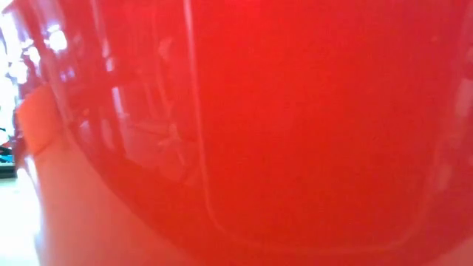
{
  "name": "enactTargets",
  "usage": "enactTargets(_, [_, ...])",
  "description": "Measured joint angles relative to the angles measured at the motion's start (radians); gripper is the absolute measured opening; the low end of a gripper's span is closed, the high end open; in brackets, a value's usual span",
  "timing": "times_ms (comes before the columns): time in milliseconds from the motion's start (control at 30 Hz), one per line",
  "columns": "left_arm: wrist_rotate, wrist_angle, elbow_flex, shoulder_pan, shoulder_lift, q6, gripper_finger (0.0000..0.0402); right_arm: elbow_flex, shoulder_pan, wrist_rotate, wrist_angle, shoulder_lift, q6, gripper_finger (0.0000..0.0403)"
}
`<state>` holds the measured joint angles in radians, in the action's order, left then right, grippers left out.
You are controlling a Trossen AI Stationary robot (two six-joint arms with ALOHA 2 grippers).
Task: Pick & Place Mini bowls
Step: Put the middle red bowl on the shelf
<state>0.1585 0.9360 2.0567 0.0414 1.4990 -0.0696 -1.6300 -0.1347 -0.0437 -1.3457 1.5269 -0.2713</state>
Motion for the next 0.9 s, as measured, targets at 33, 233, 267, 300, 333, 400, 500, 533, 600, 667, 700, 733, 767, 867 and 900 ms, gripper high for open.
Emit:
enactTargets(33, [0.000,0.000,0.000,0.000,0.000,0.000,0.0002,-0.010,-0.010,0.000,-0.001,0.009,0.014,0.0008])
enactTargets(233, [0.000,0.001,0.000,0.001,0.000,0.000,0.0002,-0.037,-0.065,0.003,-0.002,0.058,0.070,0.0008])
enactTargets(267, [0.000,0.000,0.000,0.001,0.000,0.000,0.0002,-0.038,-0.068,0.004,-0.003,0.062,0.073,0.0008])
enactTargets(300, [0.000,0.001,0.000,0.001,0.000,0.000,0.0002,-0.038,-0.071,0.009,-0.002,0.065,0.074,0.0008])
enactTargets(333, [0.000,0.001,0.000,0.001,0.000,0.000,0.0002,-0.038,-0.071,0.021,-0.001,0.070,0.075,0.0008])
enactTargets(400, [0.000,0.001,0.000,0.001,0.000,-0.001,0.0002,-0.036,-0.071,0.039,0.002,0.076,0.075,0.0008])
enactTargets(500, [0.000,0.001,0.000,0.001,0.000,-0.004,0.0002,-0.035,-0.071,0.056,0.007,0.090,0.093,0.0008])
enactTargets(533, [0.000,0.001,0.000,0.001,0.000,-0.005,0.0002,-0.035,-0.071,0.065,0.010,0.092,0.100,0.0008])
enactTargets(600, [0.000,0.001,0.000,0.001,0.000,-0.005,0.0002,-0.032,-0.071,0.085,0.018,0.095,0.107,0.0008])
enactTargets(667, [0.000,0.001,0.000,0.001,0.000,-0.005,0.0002,-0.032,-0.070,0.095,0.028,0.102,0.107,0.0008])
enactTargets(700, [0.000,0.002,0.000,0.001,0.000,-0.005,0.0002,-0.031,-0.070,0.095,0.028,0.103,0.106,0.0008])
enactTargets(733, [0.000,0.002,0.000,0.001,0.000,-0.005,0.0002,-0.031,-0.070,0.095,0.028,0.105,0.106,0.0008])
enactTargets(767, [0.000,0.004,0.000,0.001,0.000,-0.005,0.0002,-0.030,-0.070,0.095,0.030,0.107,0.107,0.0008])
enactTargets(867, [0.000,0.008,0.000,0.001,0.000,-0.005,0.0002,-0.030,-0.070,0.095,0.033,0.109,0.107,0.0008])
enactTargets(900, [0.000,0.008,0.000,0.001,0.000,-0.005,0.0002,-0.030,-0.070,0.095,0.034,0.109,0.109,0.0008])
